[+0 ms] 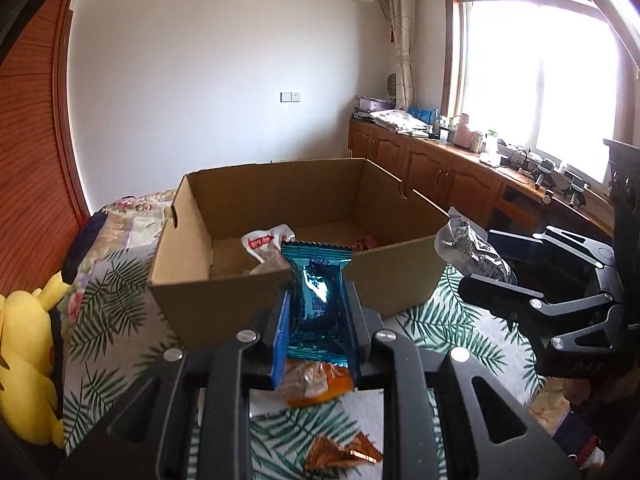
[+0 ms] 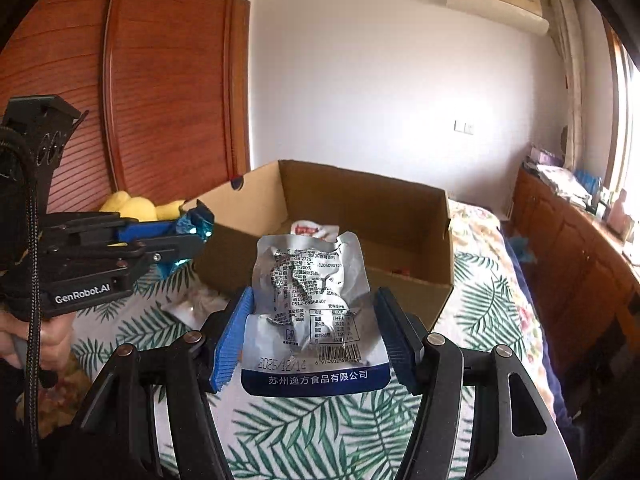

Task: Organize snacks
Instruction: 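Carry both items over the box and open both tools to drop them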

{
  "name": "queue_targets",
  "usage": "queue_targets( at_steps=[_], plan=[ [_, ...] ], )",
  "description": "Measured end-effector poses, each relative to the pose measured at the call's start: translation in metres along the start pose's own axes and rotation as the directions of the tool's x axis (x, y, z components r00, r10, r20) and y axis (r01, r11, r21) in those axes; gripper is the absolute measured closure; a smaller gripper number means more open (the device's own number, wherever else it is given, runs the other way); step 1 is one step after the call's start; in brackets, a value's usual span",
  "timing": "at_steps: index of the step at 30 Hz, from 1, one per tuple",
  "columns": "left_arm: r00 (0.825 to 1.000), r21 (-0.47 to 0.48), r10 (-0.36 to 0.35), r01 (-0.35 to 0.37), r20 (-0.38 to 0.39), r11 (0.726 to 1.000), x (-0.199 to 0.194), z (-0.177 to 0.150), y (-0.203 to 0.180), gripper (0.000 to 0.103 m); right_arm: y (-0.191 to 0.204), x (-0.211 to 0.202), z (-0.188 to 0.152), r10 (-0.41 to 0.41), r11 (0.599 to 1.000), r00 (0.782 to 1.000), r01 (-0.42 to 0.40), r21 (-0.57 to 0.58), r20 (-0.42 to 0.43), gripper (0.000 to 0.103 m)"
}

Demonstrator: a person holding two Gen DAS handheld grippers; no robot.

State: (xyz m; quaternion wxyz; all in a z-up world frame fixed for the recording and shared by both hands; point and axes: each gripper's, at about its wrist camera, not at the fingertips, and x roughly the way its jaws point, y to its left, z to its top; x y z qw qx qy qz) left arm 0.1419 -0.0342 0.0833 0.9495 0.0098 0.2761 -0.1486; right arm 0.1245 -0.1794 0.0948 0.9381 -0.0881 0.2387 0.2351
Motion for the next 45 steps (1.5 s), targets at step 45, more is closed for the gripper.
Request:
queue_targets(
  at_steps=[45],
  plan=[
    [0.999, -0.046, -0.003, 0.001, -0.040, 0.999, 0.111, 0.044, 0.058, 0.070, -0.039, 0.115, 0.044, 0.027, 0.999, 0.999, -0.027, 0.018, -0.031, 0.039]
  ],
)
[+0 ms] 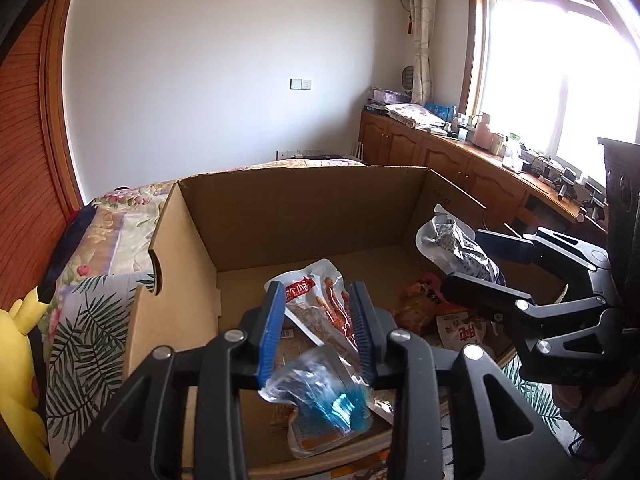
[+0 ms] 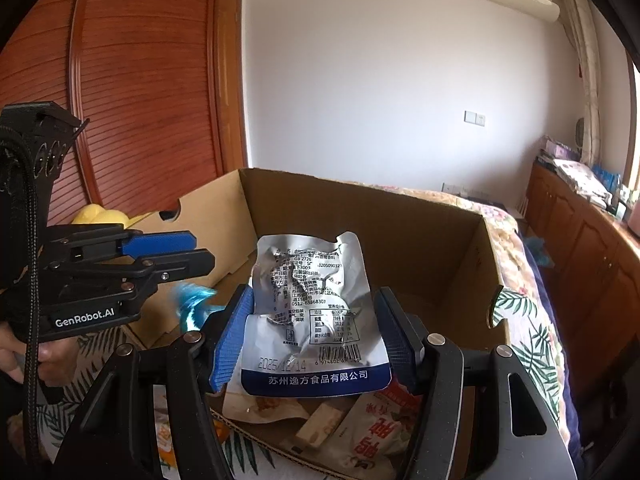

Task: Organize snacks
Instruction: 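Carry both items over the box and open both tools to drop them, then move both tools back toward the remaining packets on the bedspread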

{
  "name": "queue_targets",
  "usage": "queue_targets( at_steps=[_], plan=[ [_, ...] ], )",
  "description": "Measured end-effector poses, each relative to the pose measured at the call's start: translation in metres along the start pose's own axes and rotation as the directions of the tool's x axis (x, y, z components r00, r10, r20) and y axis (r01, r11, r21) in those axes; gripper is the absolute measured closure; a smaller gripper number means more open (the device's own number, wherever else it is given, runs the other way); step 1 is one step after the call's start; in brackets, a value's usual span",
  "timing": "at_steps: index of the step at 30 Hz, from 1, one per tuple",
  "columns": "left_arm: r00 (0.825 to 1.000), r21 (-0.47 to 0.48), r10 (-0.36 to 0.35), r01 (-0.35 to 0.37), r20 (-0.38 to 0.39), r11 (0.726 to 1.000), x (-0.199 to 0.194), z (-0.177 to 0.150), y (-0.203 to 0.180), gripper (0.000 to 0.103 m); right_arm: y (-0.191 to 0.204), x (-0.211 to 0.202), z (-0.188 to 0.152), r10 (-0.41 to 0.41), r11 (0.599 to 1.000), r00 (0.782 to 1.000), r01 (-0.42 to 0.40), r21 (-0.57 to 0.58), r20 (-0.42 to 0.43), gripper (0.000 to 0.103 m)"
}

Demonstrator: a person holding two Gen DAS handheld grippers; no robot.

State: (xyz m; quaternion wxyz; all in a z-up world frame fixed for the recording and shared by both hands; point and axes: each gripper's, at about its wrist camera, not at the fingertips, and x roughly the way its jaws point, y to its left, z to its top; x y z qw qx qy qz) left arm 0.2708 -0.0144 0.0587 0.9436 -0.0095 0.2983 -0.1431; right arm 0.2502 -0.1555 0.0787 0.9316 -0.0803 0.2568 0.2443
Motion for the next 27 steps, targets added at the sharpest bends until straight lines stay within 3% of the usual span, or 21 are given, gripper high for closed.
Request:
queue_targets(
  at_steps=[7, 9, 17, 27],
  plan=[
    [1.000, -0.006, 0.000, 0.000, -0.001, 1.000, -0.002, -0.003, 0.000, 0.062, 0.001, 0.004, 0.001, -0.006, 1.000, 1.000, 0.006, 0.000, -0.013, 0.039],
    [1.000, -0.008, 0.008, -0.008, -0.001, 1.000, -0.002, -0.003, 0.000, 0.054, 0.001, 0.006, 0.001, -0.013, 1.000, 1.000, 0.013, 0.003, -0.011, 0.034],
    [1.000, -0.024, 0.021, -0.021, 0.005, 0.999, -0.011, -0.005, 0.004, 0.054, 0.003, -0.004, 0.001, -0.027, 1.000, 1.000, 0.027, 0.006, 0.009, 0.032],
    [0.999, 0.003, 0.029, -0.030, 0.046, 1.000, -0.056, -0.012, -0.004, 0.048, 0.025, -0.042, -0.003, -0.038, 0.999, 0.999, 0.038, -0.001, 0.039, 0.032]
  ],
)
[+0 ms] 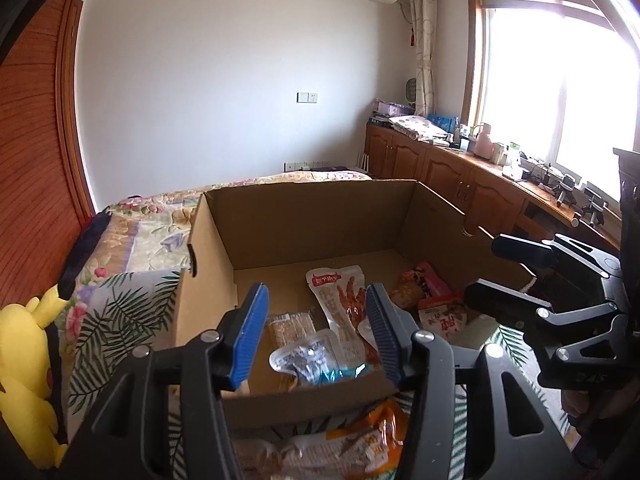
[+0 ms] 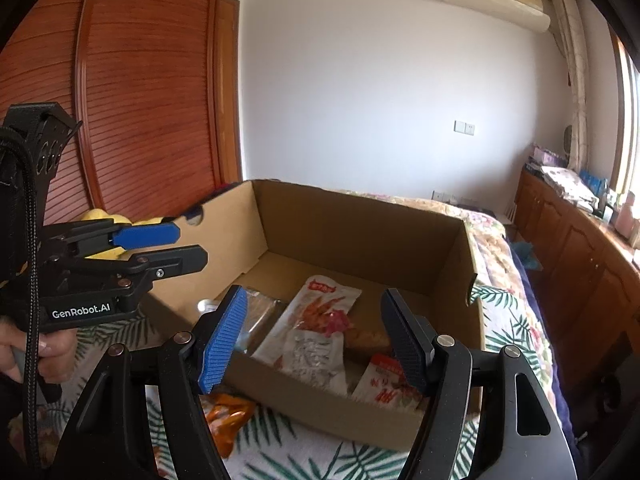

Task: Organize snacks
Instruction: 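Move both tools back toward the remaining packets on the bedspread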

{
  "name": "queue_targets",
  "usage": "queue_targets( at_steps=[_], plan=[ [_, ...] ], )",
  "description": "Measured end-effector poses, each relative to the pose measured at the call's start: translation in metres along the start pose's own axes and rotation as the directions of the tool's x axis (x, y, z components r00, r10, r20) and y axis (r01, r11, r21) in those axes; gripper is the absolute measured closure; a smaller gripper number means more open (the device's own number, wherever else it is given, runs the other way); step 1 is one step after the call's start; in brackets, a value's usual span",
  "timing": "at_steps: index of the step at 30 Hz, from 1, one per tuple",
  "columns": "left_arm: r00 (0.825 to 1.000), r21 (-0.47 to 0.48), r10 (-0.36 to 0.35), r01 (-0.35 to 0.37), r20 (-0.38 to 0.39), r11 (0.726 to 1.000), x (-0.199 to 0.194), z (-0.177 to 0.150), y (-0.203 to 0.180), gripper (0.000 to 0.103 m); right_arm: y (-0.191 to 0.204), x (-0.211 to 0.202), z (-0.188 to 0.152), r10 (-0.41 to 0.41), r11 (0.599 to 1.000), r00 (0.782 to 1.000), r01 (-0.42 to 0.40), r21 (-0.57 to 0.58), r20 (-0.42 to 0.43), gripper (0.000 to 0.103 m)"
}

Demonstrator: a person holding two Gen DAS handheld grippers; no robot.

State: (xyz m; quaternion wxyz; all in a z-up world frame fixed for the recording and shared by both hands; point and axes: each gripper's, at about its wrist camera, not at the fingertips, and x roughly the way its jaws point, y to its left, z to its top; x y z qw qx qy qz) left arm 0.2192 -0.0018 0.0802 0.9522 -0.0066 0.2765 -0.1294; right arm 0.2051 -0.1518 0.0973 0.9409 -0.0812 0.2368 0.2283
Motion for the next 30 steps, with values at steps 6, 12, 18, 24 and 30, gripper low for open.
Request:
queue_targets(
  at_steps=[6, 12, 18, 24, 30],
  plan=[
    [1.000, 0.002, 0.010, -0.010, -0.003, 1.000, -0.020, -0.019, -0.001, 0.042, 0.014, -0.022, -0.005, 0.006, 1.000, 1.000, -0.006, 0.018, 0.012, 0.032],
    [1.000, -0.003, 0.022, -0.022, -0.022, 1.000, -0.033, -0.042, 0.003, 0.039, 0.028, -0.030, -0.010, 0.011, 1.000, 1.000, -0.011, 0.011, 0.003, 0.032],
    [0.998, -0.013, 0.040, -0.041, -0.041, 0.999, -0.045, -0.064, 0.008, 0.039, 0.047, -0.032, -0.030, 0.045, 0.999, 0.999, -0.045, 0.013, -0.026, 0.032],
    [0.996, -0.032, 0.057, -0.060, -0.071, 0.998, -0.050, -0.089, 0.016, 0.039, 0.065, -0.027, -0.057, 0.091, 0.996, 0.993, -0.091, 0.014, -0.076, 0.032],
    [0.992, -0.059, 0.073, -0.079, -0.100, 0.995, -0.053, -0.110, 0.025, 0.039, 0.078, -0.019, -0.072, 0.137, 0.990, 0.984, -0.135, 0.029, -0.114, 0.038]
  ],
)
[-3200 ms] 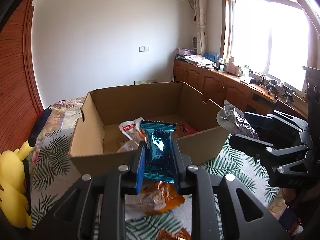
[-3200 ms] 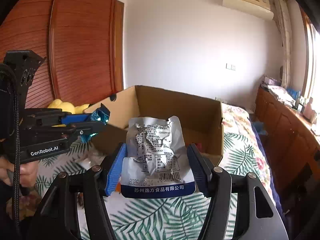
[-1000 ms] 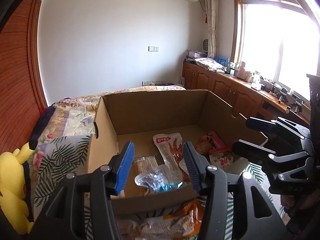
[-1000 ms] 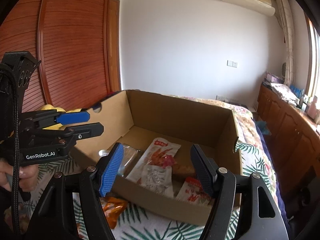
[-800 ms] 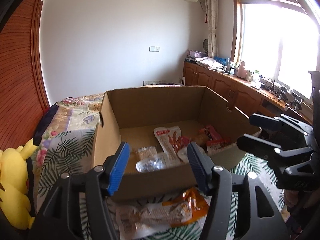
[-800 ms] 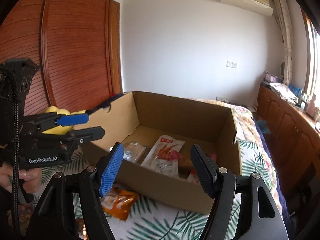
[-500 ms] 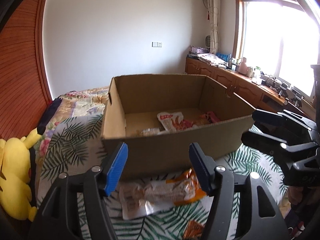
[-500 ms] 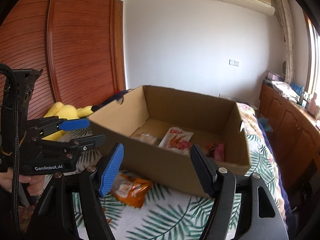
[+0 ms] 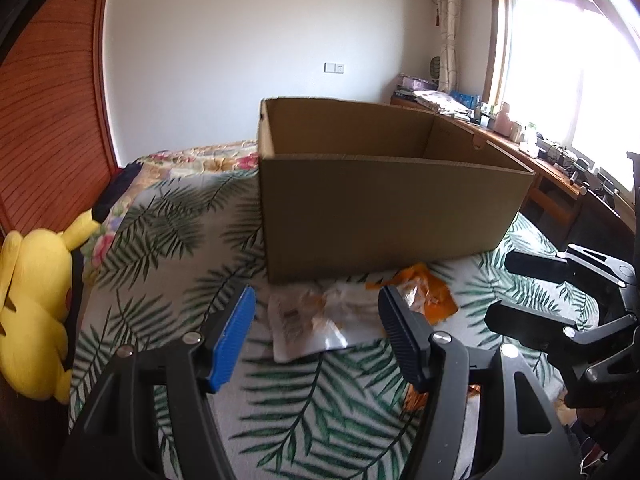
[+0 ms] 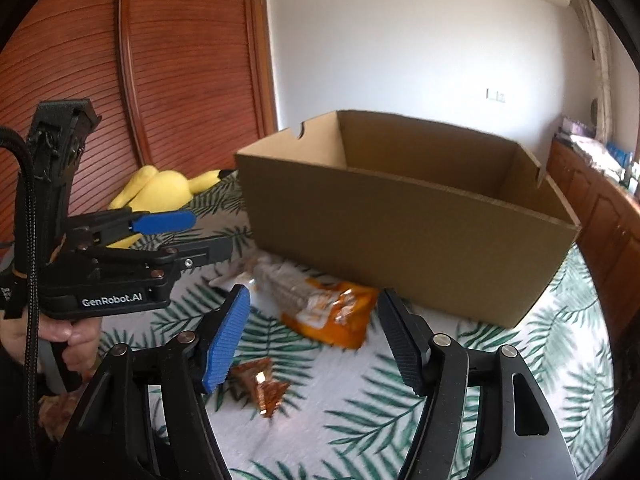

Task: Organize snacks
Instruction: 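Move both tools back toward the remaining packets on the bedspread, then lower the right tool onto the copper-wrapped candy and close it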

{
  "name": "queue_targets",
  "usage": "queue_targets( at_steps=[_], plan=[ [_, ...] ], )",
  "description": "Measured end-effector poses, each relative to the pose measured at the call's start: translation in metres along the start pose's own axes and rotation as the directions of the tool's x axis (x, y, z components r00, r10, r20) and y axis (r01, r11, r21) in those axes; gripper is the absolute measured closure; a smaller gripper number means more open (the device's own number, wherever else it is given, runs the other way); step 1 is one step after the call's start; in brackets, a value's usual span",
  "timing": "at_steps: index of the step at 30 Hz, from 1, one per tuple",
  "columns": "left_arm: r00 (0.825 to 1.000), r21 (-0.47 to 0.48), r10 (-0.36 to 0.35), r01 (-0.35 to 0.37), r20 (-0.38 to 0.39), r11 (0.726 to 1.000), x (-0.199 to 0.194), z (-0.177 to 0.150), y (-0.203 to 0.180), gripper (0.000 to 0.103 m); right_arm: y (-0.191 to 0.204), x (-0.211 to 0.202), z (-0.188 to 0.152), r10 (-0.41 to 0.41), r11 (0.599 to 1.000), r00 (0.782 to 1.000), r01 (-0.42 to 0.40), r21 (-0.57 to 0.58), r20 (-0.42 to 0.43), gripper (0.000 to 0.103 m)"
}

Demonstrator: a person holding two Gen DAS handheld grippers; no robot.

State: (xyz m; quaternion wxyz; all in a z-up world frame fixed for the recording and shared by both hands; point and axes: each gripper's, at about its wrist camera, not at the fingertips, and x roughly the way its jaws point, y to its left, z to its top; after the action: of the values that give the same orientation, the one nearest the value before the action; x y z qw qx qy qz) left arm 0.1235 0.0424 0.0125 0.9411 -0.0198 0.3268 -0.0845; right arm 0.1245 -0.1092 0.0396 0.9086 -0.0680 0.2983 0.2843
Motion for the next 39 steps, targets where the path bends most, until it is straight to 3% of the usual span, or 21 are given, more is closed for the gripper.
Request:
queue_targets(
  at_steps=[12, 20, 29, 31, 35, 39],
  plan=[
    [1.000, -0.025, 0.021, -0.022, -0.023, 0.999, -0.011, -0.031, 0.008, 0.039, 0.023, 0.029, -0.031, 0.094, 0.995, 0.989, -0.096, -0.005, -0.111, 0.053],
    [0.999, -0.023, 0.024, -0.025, -0.027, 0.999, -0.015, -0.035, 0.007, 0.039, 0.021, 0.040, -0.046, 0.100, 0.995, 0.980, -0.103, -0.009, -0.173, 0.054],
    [0.999, -0.043, 0.025, -0.026, -0.041, 0.999, -0.010, -0.040, 0.012, 0.039, 0.027, 0.040, -0.054, 0.071, 0.995, 0.982, -0.081, -0.053, -0.177, 0.055],
    [0.999, -0.044, 0.025, -0.027, -0.044, 0.999, -0.010, -0.041, 0.012, 0.039, 0.031, 0.043, -0.055, 0.054, 0.995, 0.983, -0.067, -0.071, -0.173, 0.059],
    [0.999, -0.046, 0.022, -0.024, -0.044, 0.999, -0.009, -0.040, 0.010, 0.039, 0.029, 0.038, -0.059, 0.041, 0.997, 0.988, -0.051, -0.065, -0.152, 0.078],
    [0.999, -0.043, 0.014, -0.017, -0.049, 0.999, -0.004, -0.038, 0.006, 0.039, 0.018, 0.031, -0.062, 0.056, 0.998, 0.991, -0.057, -0.003, -0.125, 0.080]
  ],
)
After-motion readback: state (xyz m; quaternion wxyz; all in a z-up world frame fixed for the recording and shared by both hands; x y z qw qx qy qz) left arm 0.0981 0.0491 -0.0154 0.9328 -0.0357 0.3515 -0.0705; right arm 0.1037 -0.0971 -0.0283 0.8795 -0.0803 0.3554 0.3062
